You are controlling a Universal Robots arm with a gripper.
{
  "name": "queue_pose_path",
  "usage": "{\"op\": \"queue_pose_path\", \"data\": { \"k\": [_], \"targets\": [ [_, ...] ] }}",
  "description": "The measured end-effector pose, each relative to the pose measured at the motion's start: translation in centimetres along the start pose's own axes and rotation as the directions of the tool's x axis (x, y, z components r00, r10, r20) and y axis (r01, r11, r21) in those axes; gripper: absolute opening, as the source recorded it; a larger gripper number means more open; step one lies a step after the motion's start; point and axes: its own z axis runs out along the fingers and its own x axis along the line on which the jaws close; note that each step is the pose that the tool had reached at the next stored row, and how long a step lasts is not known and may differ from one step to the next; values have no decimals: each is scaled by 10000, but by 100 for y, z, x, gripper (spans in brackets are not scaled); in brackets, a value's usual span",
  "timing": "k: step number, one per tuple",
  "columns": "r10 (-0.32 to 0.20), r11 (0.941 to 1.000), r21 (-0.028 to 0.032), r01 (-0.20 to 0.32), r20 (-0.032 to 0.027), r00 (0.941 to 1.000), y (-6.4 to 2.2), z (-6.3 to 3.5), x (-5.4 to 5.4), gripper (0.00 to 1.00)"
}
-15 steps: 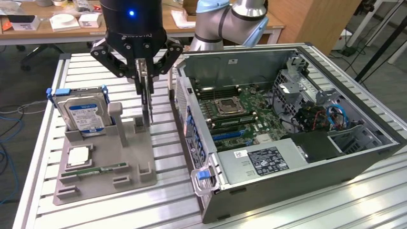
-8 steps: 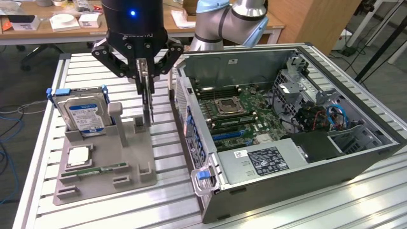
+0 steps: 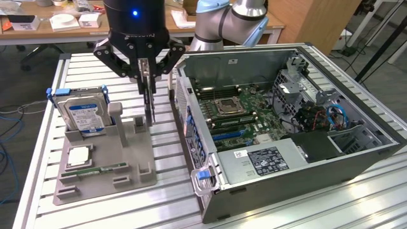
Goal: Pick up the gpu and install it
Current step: 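Pick up the gpu and move the gpu toward the slot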
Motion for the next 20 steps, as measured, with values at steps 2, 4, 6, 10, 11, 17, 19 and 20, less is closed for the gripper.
{"op": "queue_pose_path", "data": {
  "k": [2,4,6,10,11,17,19,20],
  "targets": [
    [0,10000,0,0,1,10000,0,0,-6,26],
    [-1,10000,0,1,0,10000,1,0,-10,26],
    [1,10000,0,-1,0,10000,1,1,-13,26],
    [-1,10000,0,1,0,10000,2,1,-21,26],
    [-1,10000,0,1,1,10000,2,1,-23,26],
    [-1,10000,-1,1,0,10000,4,1,-48,26],
    [0,10000,0,0,0,10000,4,2,-59,26],
    [0,10000,0,0,1,10000,5,2,-64,26]
  ]
}}
